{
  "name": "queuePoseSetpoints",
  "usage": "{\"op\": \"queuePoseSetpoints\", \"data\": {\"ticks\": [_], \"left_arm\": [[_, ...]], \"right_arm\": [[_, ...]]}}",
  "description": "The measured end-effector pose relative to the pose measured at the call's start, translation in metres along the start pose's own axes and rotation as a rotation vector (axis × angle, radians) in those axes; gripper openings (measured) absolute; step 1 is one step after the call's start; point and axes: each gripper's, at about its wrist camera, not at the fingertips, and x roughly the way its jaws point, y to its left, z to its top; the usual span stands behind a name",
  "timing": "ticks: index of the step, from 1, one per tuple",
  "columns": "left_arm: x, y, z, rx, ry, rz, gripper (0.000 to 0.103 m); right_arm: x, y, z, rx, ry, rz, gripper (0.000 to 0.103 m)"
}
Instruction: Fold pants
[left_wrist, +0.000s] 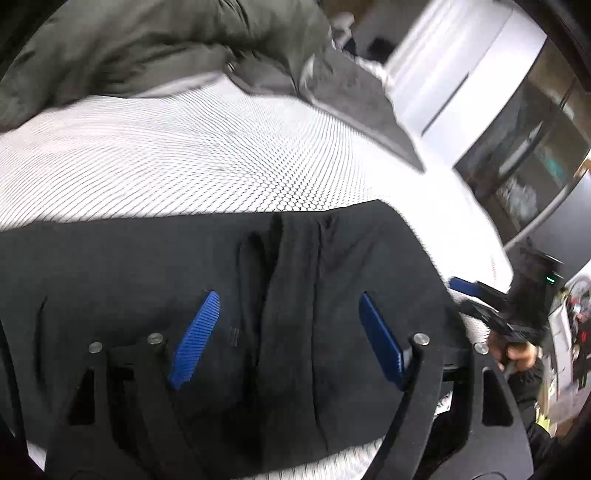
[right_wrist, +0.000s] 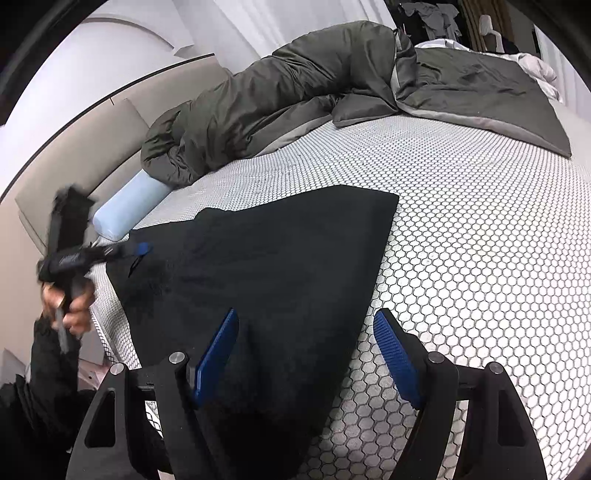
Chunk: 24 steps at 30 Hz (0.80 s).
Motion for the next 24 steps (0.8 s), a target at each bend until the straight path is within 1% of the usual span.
{"op": "queuePoseSetpoints", "data": {"ticks": [1,3,4,5,6,8,9,10,11,12,13,14,15,16,17,18,19,20,21,22,24], "left_arm": [[0.018,-0.001,0.012,0.013,0.030,0.011,0.075],[0.051,0.009,0.031,-0.021,0.099,0.013,0.074],[0.062,0.014,0.035,-0.048,0.135,-0.018,0.060],[0.075,0.021,0.038,-0.080,0.169,-0.040,0.048],[0.078,0.024,0.038,-0.086,0.173,-0.050,0.041],[0.069,0.026,0.041,-0.085,0.138,-0.069,0.018],[0.052,0.027,0.044,-0.093,0.090,-0.085,0.006],[0.042,0.028,0.045,-0.097,0.072,-0.103,0.006],[0.026,0.028,0.048,-0.096,0.037,-0.115,0.006],[0.012,0.026,0.049,-0.080,0.003,-0.100,0.006],[0.005,0.025,0.051,-0.067,-0.013,-0.070,0.007],[0.005,0.027,0.051,-0.062,-0.009,-0.029,0.008],[0.013,0.032,0.050,-0.070,0.020,0.002,0.010],[0.022,0.037,0.048,-0.078,0.050,0.034,0.019],[0.030,0.044,0.044,-0.091,0.077,0.068,0.036],[0.036,0.053,0.039,-0.130,0.094,0.100,0.045],[0.032,0.060,0.034,-0.181,0.079,0.100,0.056],[0.029,0.065,0.028,-0.207,0.058,0.086,0.061],[0.018,0.066,0.023,-0.227,0.035,0.070,0.063],[0.009,0.066,0.019,-0.224,0.022,0.076,0.066],[-0.013,0.052,0.008,-0.191,-0.018,0.121,0.076]], "right_arm": [[0.002,0.000,0.000,0.001,0.006,0.000,0.077],[0.005,-0.002,0.001,0.003,0.013,0.007,0.077],[0.006,-0.003,0.001,0.008,0.018,0.010,0.077],[0.007,-0.005,0.002,0.012,0.022,0.008,0.077],[0.008,-0.008,0.002,0.019,0.023,0.012,0.077],[0.008,-0.014,0.004,0.037,0.022,0.014,0.077],[0.008,-0.016,0.005,0.044,0.021,0.016,0.077],[0.008,-0.018,0.006,0.050,0.020,0.019,0.077],[0.008,-0.018,0.007,0.053,0.019,0.020,0.077],[0.008,-0.018,0.007,0.053,0.018,0.021,0.077],[0.008,-0.017,0.008,0.050,0.020,0.023,0.077],[0.009,-0.016,0.007,0.042,0.024,0.025,0.077],[0.010,-0.014,0.006,0.034,0.030,0.027,0.077],[0.012,-0.012,0.005,0.025,0.039,0.024,0.077],[0.013,-0.009,0.004,0.019,0.045,0.018,0.077],[0.014,-0.009,0.003,0.017,0.049,0.016,0.077],[0.013,-0.008,0.003,0.016,0.050,0.016,0.077],[0.011,-0.009,0.002,0.018,0.048,0.016,0.077],[0.009,-0.010,0.002,0.021,0.044,0.014,0.077],[0.005,-0.011,0.002,0.027,0.035,0.013,0.077],[-0.004,-0.018,0.003,0.055,0.013,0.019,0.077]]}}
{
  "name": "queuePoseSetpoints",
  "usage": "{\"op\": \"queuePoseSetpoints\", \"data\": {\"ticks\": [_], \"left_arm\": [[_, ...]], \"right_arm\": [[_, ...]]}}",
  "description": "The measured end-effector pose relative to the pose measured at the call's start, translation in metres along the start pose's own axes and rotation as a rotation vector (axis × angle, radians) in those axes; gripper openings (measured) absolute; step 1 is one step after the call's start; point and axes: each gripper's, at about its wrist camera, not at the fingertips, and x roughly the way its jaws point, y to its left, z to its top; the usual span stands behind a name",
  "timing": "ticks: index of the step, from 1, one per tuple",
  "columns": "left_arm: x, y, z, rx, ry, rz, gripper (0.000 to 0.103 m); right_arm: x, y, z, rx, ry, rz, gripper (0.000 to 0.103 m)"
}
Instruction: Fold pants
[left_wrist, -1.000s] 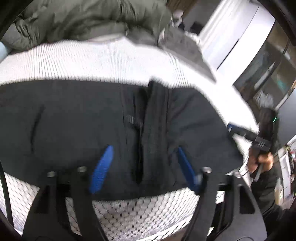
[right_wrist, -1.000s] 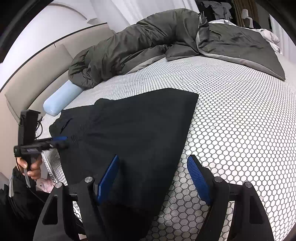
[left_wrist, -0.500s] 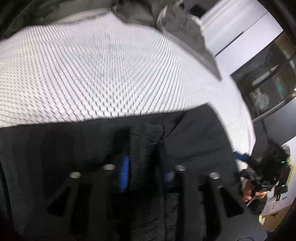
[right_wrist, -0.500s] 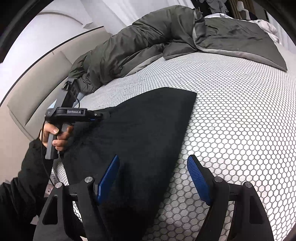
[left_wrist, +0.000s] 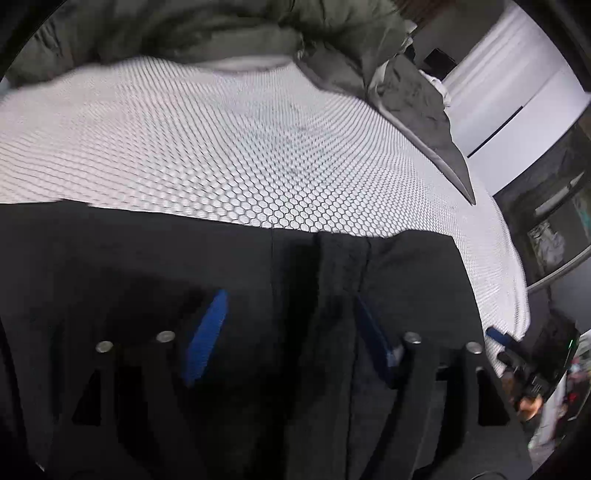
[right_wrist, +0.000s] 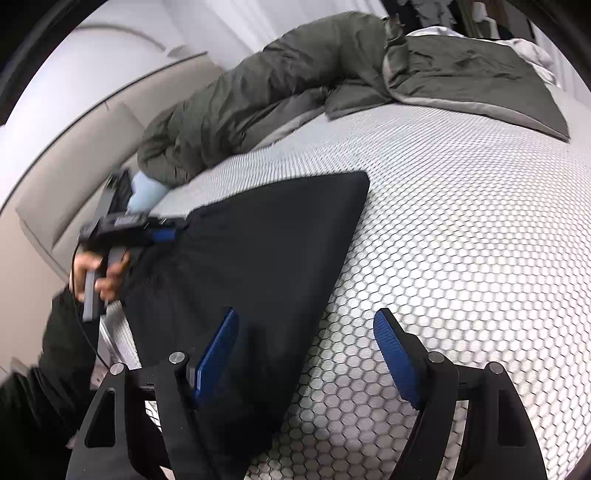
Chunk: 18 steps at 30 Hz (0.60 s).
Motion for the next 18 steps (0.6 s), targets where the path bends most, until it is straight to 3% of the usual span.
{"op": "queuePoseSetpoints", "data": {"ticks": [4,8,10,12,15,18], "left_arm": [[-0.034,-0.049,-0.038,0.113,-0.094,0.053,0.084],[-0.025,-0.124,-0.084,0.259,-0.100,-0.005,0.084],[0.001,-0.169,-0.091,0.369,-0.062,-0.046,0.084],[0.023,-0.206,-0.092,0.442,-0.028,-0.031,0.084],[0.058,-0.240,-0.082,0.471,0.032,-0.023,0.084],[0.090,-0.250,-0.076,0.450,0.097,0.036,0.084]], "right_arm": [[-0.010,-0.009,-0.004,0.079,0.014,0.004,0.077],[-0.010,0.006,-0.022,0.070,0.079,0.050,0.077],[-0.011,0.013,-0.035,0.097,0.080,0.063,0.077],[-0.014,0.018,-0.050,0.132,0.079,0.100,0.077],[-0.015,0.023,-0.068,0.152,0.074,0.108,0.075],[-0.013,0.019,-0.068,0.202,0.066,0.134,0.064]]}}
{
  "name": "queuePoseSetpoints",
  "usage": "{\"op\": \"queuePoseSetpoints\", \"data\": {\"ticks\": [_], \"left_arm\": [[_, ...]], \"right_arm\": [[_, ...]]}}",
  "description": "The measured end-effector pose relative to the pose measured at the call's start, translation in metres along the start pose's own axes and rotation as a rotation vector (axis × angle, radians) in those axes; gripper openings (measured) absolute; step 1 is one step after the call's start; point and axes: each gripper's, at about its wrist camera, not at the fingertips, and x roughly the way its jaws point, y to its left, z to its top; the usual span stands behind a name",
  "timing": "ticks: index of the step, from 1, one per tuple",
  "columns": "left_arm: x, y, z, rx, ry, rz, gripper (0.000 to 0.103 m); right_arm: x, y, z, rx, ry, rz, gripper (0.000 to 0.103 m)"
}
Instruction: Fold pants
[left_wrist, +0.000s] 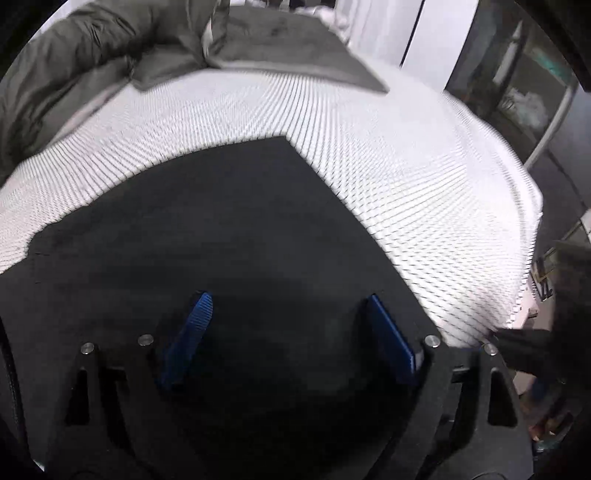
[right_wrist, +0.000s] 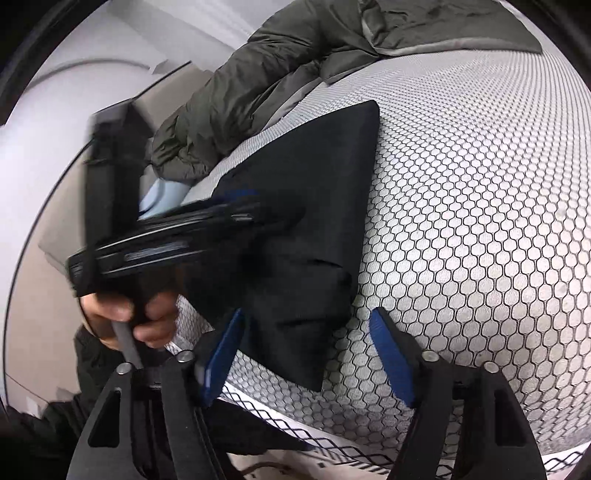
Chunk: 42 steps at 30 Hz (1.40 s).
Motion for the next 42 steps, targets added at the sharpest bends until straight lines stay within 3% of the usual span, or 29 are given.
{"op": "queuePoseSetpoints", "data": {"ticks": [3,4,9,14,16,18,21,22,24,26,28,33,37,42], "left_arm": [[0.027,0.000,0.007,-0.042,0.030,0.021,0.084],[0.028,0.000,0.008,-0.050,0.030,0.026,0.084],[0.031,0.006,0.012,-0.066,0.013,0.058,0.082],[0.028,0.014,0.005,-0.072,0.030,0.065,0.082],[0.008,0.011,-0.004,-0.061,0.013,0.003,0.082],[-0.013,0.002,-0.019,-0.039,-0.046,-0.042,0.082],[-0.020,-0.023,-0.039,0.035,-0.059,-0.079,0.083],[-0.017,-0.030,-0.045,0.061,-0.057,-0.078,0.083],[-0.006,-0.048,-0.060,0.152,-0.039,-0.019,0.083],[-0.003,-0.060,-0.073,0.219,-0.058,0.038,0.084],[-0.005,-0.059,-0.078,0.210,-0.079,0.044,0.084],[-0.008,-0.052,-0.087,0.220,-0.088,0.042,0.085],[-0.003,-0.043,-0.090,0.223,-0.085,0.027,0.085],[-0.001,-0.039,-0.094,0.221,-0.071,-0.004,0.087]], "right_arm": [[0.002,-0.011,0.001,0.077,-0.003,0.027,0.017],[0.002,-0.013,-0.001,0.089,0.000,0.038,0.010],[-0.003,-0.008,-0.020,0.091,0.035,0.059,0.002],[-0.002,0.009,-0.048,0.011,0.117,0.065,0.003],[-0.004,0.016,-0.053,-0.024,0.134,0.061,0.014],[-0.014,0.017,-0.054,-0.024,0.103,0.050,0.025],[-0.040,0.010,-0.048,-0.003,0.012,0.061,0.039],[-0.049,0.006,-0.045,0.018,-0.030,0.052,0.046],[-0.058,-0.004,-0.037,0.064,-0.099,0.037,0.049],[-0.061,-0.015,-0.025,0.104,-0.138,-0.001,0.049],[-0.048,-0.019,-0.011,0.111,-0.138,-0.044,0.049],[0.020,-0.015,0.033,0.071,-0.031,-0.055,0.049],[0.067,-0.013,0.079,0.030,-0.003,-0.099,0.027],[0.101,-0.034,0.147,0.045,0.010,-0.095,0.023]]}}
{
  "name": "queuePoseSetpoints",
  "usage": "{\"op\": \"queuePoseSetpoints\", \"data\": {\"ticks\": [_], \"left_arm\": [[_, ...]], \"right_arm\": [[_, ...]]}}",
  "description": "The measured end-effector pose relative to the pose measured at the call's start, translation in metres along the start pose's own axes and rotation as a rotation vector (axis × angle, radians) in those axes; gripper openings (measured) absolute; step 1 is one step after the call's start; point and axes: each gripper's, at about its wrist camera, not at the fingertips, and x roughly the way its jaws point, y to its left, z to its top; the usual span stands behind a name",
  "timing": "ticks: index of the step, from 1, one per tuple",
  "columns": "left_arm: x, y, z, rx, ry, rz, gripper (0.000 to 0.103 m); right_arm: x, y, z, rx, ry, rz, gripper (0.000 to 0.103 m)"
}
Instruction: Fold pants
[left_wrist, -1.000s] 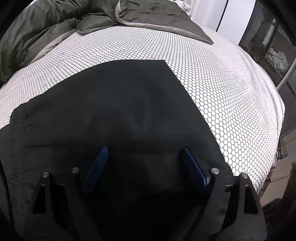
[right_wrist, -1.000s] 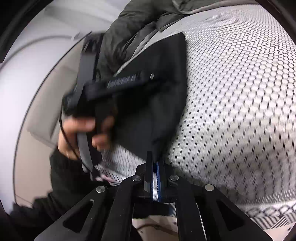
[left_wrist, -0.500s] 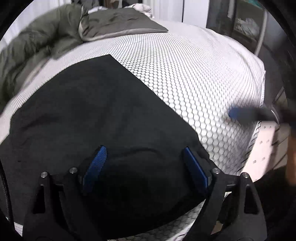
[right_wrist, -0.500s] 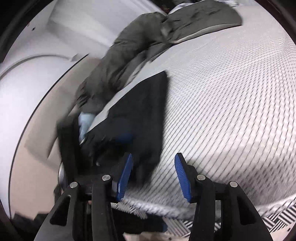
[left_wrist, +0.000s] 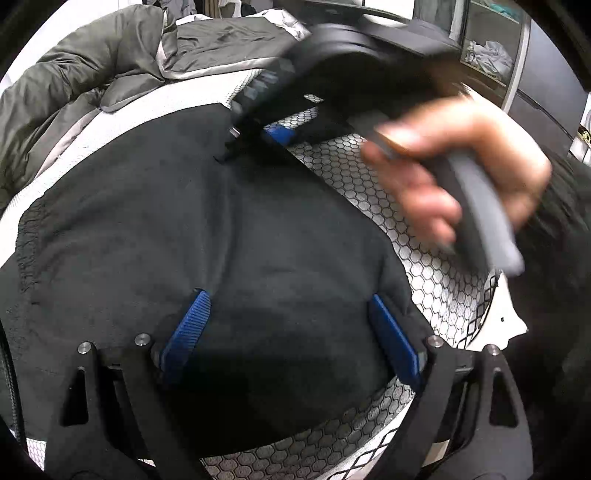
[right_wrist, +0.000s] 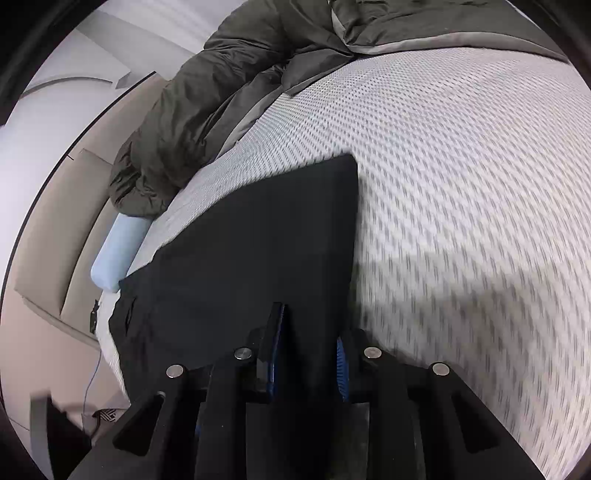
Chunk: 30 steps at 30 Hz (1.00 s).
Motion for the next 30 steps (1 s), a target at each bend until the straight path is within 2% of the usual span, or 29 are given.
{"op": "queuePoseSetpoints", "data": {"ticks": [4,10,13,14,16,17,21,24,26,27,28,30], "left_arm": [[-0.001,-0.004,-0.005,0.013,0.000,-0.006,0.089],[-0.006,-0.007,-0.010,0.019,-0.011,-0.023,0.091],[-0.016,-0.006,-0.013,0.011,-0.028,-0.039,0.091],[-0.022,-0.003,-0.012,0.002,-0.032,-0.058,0.091],[-0.037,0.007,-0.012,-0.028,-0.052,-0.088,0.091],[-0.047,0.016,-0.011,-0.052,-0.072,-0.098,0.091],[-0.077,0.057,-0.013,-0.142,-0.145,-0.060,0.091],[-0.091,0.103,-0.017,-0.236,-0.181,0.022,0.091],[-0.095,0.135,-0.021,-0.307,-0.194,0.080,0.091],[-0.099,0.157,-0.026,-0.361,-0.202,0.115,0.091],[-0.103,0.172,-0.029,-0.402,-0.208,0.134,0.091],[-0.112,0.205,-0.040,-0.500,-0.225,0.154,0.091]], "right_arm": [[0.020,-0.008,0.044,-0.011,-0.036,-0.020,0.021],[0.037,-0.015,0.075,-0.042,-0.089,-0.093,0.020],[0.027,-0.014,0.078,-0.035,-0.104,-0.104,0.023],[0.017,-0.014,0.075,-0.018,-0.108,-0.096,0.025],[-0.010,-0.015,0.064,-0.012,-0.136,-0.092,0.045],[-0.025,-0.017,0.054,-0.007,-0.158,-0.086,0.050],[-0.064,-0.019,-0.001,0.021,-0.170,-0.050,0.055],[-0.061,-0.018,-0.036,0.035,-0.114,0.000,0.055],[-0.044,-0.013,-0.047,0.014,-0.051,0.006,0.055],[-0.040,-0.012,-0.049,0.008,-0.031,0.012,0.055],[-0.033,-0.010,-0.049,-0.002,-0.021,0.019,0.047],[-0.022,-0.003,-0.042,-0.032,-0.009,0.022,0.022]]}}
